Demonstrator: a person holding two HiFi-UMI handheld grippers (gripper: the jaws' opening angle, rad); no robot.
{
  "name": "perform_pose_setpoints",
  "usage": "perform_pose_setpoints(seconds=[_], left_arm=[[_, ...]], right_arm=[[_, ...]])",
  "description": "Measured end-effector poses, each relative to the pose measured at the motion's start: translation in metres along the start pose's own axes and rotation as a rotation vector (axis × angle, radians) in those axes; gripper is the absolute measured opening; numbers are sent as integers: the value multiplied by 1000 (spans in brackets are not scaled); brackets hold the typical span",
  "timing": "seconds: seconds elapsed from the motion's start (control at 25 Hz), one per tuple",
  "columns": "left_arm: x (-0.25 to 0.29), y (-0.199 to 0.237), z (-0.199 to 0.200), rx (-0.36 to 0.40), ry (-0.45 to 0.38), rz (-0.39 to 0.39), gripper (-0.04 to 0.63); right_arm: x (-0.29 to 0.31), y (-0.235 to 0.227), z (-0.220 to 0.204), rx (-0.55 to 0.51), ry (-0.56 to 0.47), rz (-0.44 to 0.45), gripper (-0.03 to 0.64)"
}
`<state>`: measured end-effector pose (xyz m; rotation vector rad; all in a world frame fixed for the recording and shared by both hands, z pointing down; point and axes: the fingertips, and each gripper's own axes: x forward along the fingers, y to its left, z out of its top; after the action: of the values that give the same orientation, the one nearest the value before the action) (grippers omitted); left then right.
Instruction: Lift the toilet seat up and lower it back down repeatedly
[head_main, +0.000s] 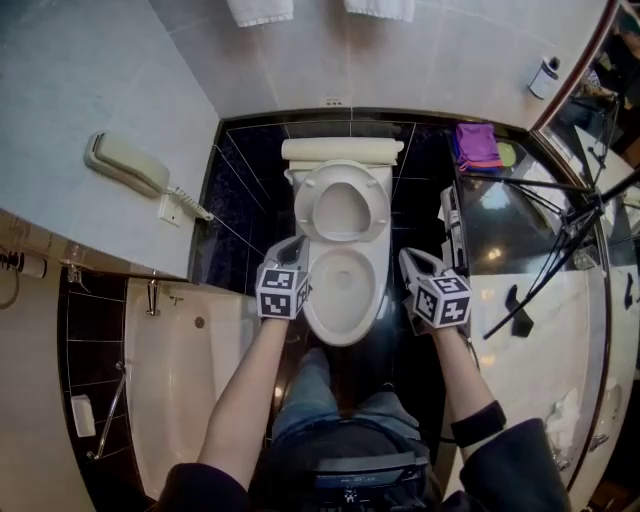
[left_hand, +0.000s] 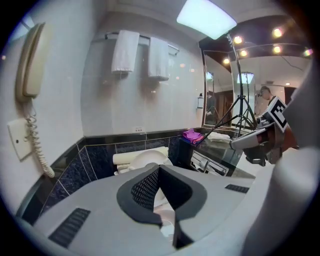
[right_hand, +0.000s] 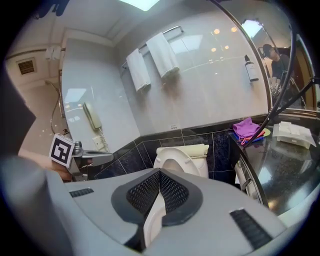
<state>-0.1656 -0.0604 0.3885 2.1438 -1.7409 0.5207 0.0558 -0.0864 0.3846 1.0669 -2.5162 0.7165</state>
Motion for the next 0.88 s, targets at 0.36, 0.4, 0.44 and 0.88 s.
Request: perform_pose_setpoints(seconds=[0.36, 0.4, 0.44, 0.88], left_arm=[[-108, -16, 8, -56, -91, 60, -2], [-117, -19, 7, -63, -96, 63, -2], [-124, -22, 5, -69, -101, 64, -2], [-171, -41, -12, -82, -118, 77, -2]], right_arm=[[-68, 21, 0, -87, -8, 2, 15], [-73, 24, -2, -91, -7, 4, 17], [-79, 27, -3, -96, -8, 5, 15], [-111, 33, -22, -156, 13, -29, 14]])
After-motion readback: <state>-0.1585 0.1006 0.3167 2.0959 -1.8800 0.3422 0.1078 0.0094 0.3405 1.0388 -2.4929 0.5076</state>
